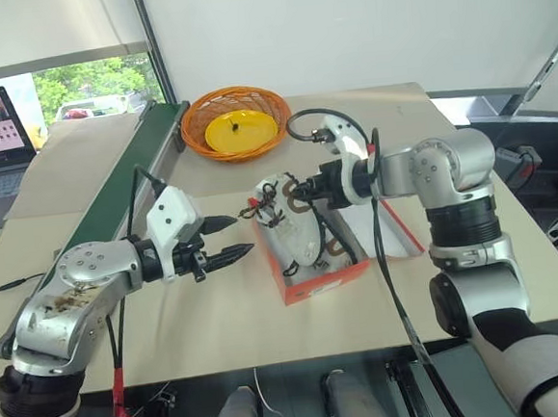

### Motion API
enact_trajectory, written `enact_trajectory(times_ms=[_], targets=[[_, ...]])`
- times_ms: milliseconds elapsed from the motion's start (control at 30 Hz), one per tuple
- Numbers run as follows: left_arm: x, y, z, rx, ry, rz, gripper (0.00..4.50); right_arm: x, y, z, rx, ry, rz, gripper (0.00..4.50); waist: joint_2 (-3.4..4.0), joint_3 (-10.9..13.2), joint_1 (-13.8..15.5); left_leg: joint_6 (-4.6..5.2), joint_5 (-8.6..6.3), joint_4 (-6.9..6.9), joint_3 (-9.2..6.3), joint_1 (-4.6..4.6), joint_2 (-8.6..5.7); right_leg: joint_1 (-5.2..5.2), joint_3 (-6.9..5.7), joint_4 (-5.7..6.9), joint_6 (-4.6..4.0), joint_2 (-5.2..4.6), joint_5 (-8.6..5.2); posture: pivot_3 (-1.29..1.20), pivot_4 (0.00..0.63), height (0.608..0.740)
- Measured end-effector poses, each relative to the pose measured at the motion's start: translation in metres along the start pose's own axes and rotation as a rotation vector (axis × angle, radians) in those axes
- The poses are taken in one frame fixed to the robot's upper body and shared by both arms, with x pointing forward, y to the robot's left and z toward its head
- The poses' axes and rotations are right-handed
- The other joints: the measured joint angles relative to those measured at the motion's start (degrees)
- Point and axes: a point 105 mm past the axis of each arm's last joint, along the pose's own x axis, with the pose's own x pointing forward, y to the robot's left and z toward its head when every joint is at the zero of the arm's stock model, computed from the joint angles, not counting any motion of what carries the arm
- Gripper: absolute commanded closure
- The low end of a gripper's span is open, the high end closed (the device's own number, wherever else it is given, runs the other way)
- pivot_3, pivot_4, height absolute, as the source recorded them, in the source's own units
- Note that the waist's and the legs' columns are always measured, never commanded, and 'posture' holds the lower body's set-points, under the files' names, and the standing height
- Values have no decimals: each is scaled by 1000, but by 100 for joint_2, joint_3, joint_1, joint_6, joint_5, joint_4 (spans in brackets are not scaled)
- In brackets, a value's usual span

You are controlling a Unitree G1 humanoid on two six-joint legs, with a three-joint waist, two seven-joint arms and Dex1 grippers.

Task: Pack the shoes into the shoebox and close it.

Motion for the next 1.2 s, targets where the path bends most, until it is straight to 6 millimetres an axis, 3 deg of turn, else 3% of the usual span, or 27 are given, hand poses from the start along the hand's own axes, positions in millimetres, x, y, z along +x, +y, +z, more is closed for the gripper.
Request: enact_trajectory(times_ms=[300, 433, 600, 733, 800, 1100, 1200], targets=[[-4, 4, -1, 13, 28, 0, 1660, 18, -25, -32, 67, 23, -54, 4150, 0, 0, -27, 0, 0, 0, 0, 4, 0, 1, 0, 2, 0, 1, 0, 0, 150, 740], [-4, 5, 0, 19, 28, -1, 1660, 29, -26, -38, 72, 23, -47, 4150, 0, 0, -25, 0, 0, 0, 1, 6, 0, 4, 1, 3, 0, 1, 0, 0, 150, 740], [-4, 5, 1, 21, 25, 1, 1660, 41, -28, -41, -52, 35, -100, 4150, 0, 0, -16, 0, 0, 1, 1, 20, 0, 17, 1, 4, 0, 1, 0, 0, 150, 740], [-1, 6, 5, 24, 5, 8, 1660, 61, -29, -49, -245, 59, -161, 4150, -4, -6, -24, -1, 0, 1, 2, 73, 0, 70, 1, 2, 18, 2, -11, 0, 150, 740], [0, 5, 5, 22, 4, 6, 1555, 66, -31, -50, -319, 60, -189, 3210, -4, -6, -26, -1, 0, 1, 1, 122, 2, 121, 0, -5, 43, 3, -27, 0, 150, 740], [2, 6, 10, 34, -9, 10, 1555, 61, -46, -44, -521, 63, -316, 386, -5, -7, 120, 3, 2, 1, -7, 163, 2, 169, -6, -18, 44, 3, -40, 0, 150, 740], [5, 5, 13, 43, -17, -4, 1555, 54, -44, -47, -466, 70, -292, 386, -5, -7, 124, 1, 1, 0, -5, 115, 0, 123, -2, -15, 44, 0, -41, 0, 150, 740]])
